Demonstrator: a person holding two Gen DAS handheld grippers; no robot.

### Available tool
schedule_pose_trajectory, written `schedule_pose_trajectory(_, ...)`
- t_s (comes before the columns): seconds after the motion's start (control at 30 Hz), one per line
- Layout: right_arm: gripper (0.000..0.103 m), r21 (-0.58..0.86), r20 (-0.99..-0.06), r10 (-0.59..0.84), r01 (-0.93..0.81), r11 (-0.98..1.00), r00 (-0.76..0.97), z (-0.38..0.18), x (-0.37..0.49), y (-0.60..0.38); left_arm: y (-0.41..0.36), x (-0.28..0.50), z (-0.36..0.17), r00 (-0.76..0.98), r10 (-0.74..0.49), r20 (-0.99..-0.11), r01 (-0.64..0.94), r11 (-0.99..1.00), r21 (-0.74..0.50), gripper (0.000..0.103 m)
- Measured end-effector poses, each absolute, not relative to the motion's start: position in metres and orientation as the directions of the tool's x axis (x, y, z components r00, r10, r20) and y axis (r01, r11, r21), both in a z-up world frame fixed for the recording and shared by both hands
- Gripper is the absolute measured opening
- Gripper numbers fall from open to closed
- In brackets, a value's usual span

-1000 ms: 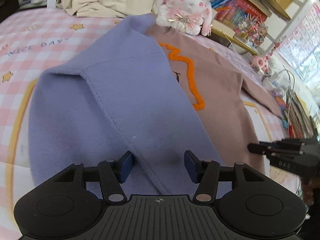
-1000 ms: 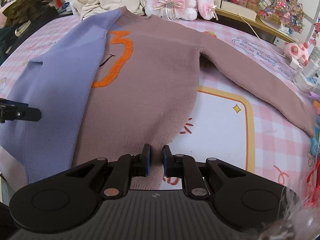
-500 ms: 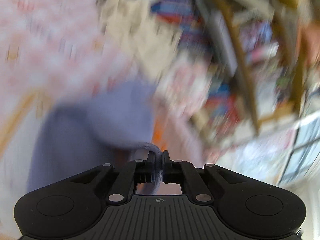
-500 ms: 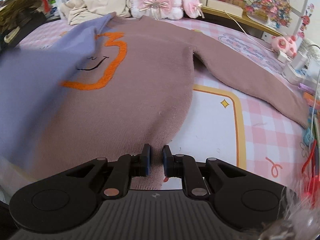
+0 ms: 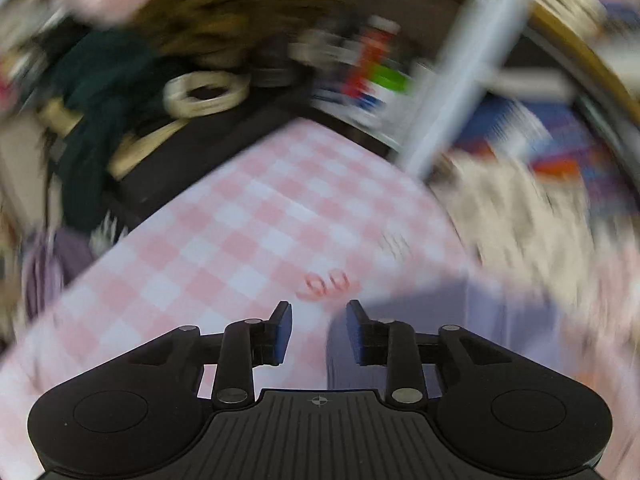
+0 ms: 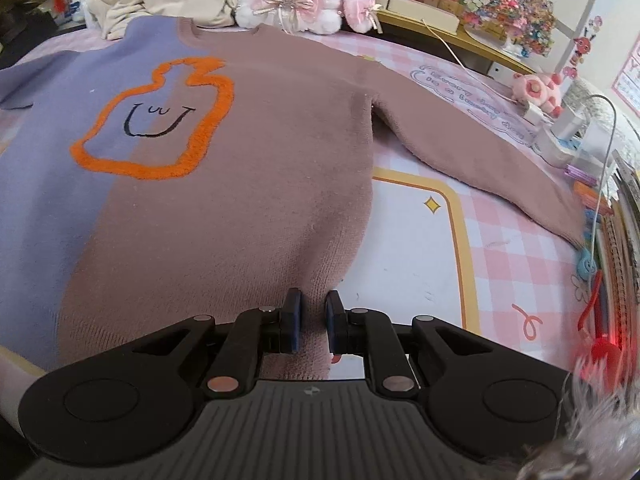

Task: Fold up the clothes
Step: 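Lower the sweater flat onto the mat and open both grippers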

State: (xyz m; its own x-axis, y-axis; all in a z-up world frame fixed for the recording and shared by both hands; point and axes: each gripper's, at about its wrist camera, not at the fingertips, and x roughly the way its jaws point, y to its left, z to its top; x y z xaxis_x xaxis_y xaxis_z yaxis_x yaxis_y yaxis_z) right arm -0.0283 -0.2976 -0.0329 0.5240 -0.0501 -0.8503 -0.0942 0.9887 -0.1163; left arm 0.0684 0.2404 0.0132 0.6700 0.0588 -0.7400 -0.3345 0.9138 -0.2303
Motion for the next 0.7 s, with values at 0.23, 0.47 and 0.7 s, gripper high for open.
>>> schedule_pose_trajectory(0.23,0.013,-0.153,-0.854,-0.096,-0.071,0.986,0.512,-0.034,-0.025,-0.29,0.175,0.025,-0.002,0.717,0.114,-0.688,-0.099,0.993,0.062,0.043)
schedule_pose_trajectory(0.47,0.013,-0.17,-0.849,-0.125,-0.042,0.985,0.513,-0.035,-0.025,-0.286,0.117,0.02,-0.036,0.697,0.03,-0.716,0.198,0.952,0.232,0.059)
schedule_pose_trajectory(0.7,0.013,-0.137,-0.851,-0.125,0.013,0.99,0.511,-0.035,-0.025,-0.289,0.115,0.039,-0.056,0.637,0.088,-0.766,0.193,0.944,0.269,0.003)
